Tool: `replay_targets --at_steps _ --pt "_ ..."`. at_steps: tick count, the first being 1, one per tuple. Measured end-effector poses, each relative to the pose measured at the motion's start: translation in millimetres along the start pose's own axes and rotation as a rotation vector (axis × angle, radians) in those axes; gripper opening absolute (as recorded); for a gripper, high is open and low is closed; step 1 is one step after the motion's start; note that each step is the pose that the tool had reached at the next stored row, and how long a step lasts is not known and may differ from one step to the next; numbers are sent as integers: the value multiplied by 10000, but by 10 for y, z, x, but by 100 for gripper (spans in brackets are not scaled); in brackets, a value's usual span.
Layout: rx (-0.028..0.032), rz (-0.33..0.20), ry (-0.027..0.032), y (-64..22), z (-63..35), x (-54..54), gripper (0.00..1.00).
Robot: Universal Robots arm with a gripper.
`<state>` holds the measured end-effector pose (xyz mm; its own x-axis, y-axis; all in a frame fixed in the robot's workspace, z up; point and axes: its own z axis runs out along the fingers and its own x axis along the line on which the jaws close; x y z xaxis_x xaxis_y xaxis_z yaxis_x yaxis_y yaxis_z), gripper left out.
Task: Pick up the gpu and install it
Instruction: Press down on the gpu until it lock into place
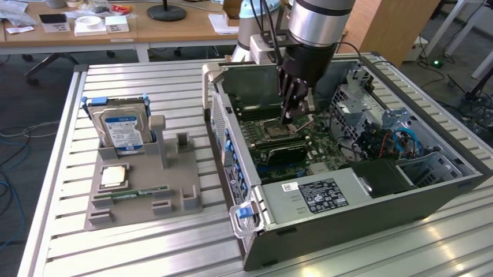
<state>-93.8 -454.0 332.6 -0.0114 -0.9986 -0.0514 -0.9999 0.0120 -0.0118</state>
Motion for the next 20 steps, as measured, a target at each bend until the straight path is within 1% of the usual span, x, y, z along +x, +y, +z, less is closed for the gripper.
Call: replay_targets --at_steps 5,8,17,20 --pt "0 0 1 0 1 0 11" --pt "1 0 -2 0 21 1 11" --pt "0 0 0 3 154 8 11" --pt "0 0 0 3 182 9 11"
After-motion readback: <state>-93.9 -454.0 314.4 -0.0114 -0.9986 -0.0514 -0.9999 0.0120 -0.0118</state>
